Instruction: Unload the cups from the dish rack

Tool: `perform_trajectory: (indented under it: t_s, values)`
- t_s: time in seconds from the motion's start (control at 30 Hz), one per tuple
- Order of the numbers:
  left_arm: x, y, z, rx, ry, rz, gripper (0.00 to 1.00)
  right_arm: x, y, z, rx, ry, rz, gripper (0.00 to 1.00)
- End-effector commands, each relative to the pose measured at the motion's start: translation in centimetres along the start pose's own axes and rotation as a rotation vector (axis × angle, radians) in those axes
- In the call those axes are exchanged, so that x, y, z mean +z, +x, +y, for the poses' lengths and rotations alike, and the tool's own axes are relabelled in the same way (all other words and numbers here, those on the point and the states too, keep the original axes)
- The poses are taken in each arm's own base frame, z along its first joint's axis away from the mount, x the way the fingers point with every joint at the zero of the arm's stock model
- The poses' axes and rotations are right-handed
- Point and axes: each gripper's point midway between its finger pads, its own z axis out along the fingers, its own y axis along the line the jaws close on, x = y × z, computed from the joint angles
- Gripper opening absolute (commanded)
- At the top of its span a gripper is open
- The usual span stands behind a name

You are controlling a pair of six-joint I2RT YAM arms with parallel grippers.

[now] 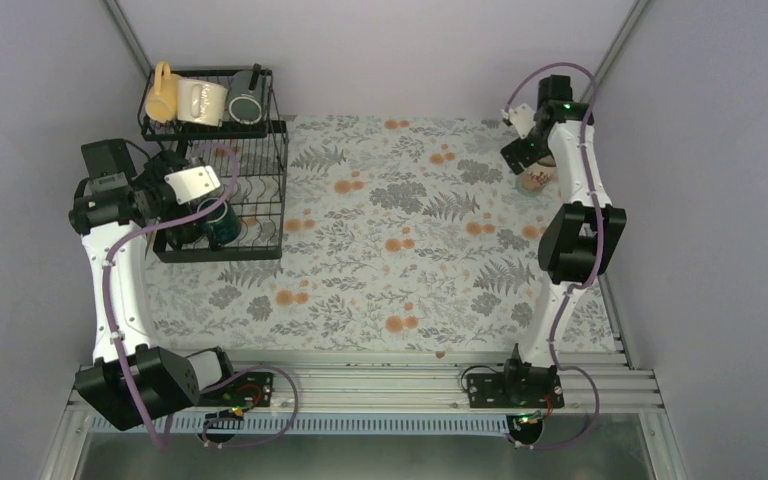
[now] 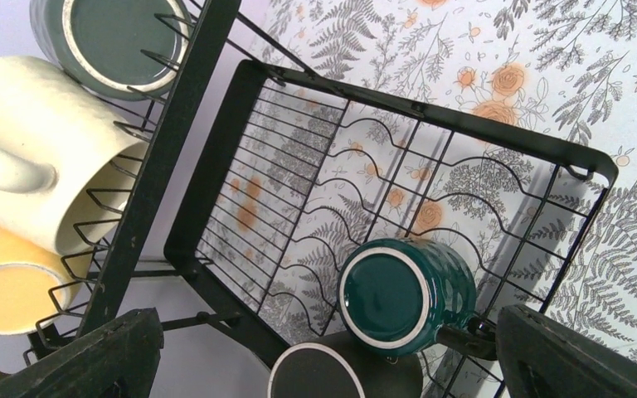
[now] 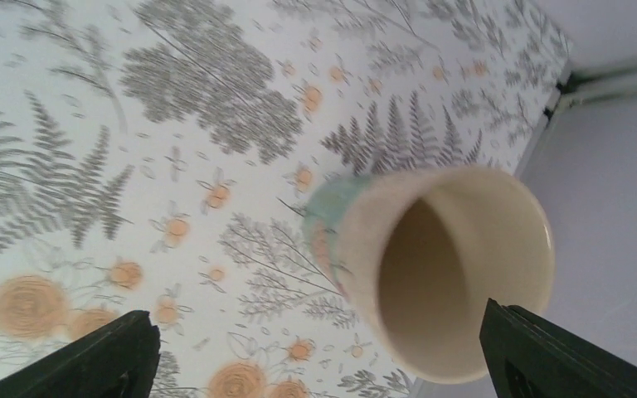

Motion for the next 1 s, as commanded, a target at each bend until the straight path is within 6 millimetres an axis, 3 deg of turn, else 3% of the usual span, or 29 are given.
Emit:
perform_trajectory:
  t_s: [0.0, 0.17, 0.4, 0.57, 0.73, 0.87, 0.97]
  values:
    - [0.2, 0.8, -0.3, -0.063, -0.001, 0.028, 1.0, -2.6, -3.4, 2.7, -0.052, 0.041, -0.098, 1.0]
    - [0.2, 1.6, -1.1, -0.157, -0.02, 0.054, 1.0, -6.2, -6.2, 5.4, -0.097, 0.067, -0.178, 1.0]
    - [1.4, 3.9, -3.3, -0.322, -0.034, 0.111, 0.99, -9.5, -8.0, 13.9, -0.255, -0.059, -0.259, 1.0]
    - [2.4, 5.2, -4.8, -0.468, -0.033, 0.138, 0.96, -10.6, -9.1, 18.2, -0.287, -0.157, -0.315, 1.0]
    - [3.3, 6.7, -5.8, -0.549, -0.089, 0.147, 0.96, -12.1, -10.6, 20.3, -0.251, -0.254, -0.407, 1.0]
    - [4.7, 9.0, -6.8, -0.649, -0.124, 0.21, 0.96, -14.0, -11.1, 21.1, -0.246, -0.31, -0.486, 1.0]
    - [6.2, 10.7, -7.6, -0.714, -0.112, 0.257, 0.96, -13.9, -11.0, 21.6, -0.242, -0.337, -0.483, 1.0]
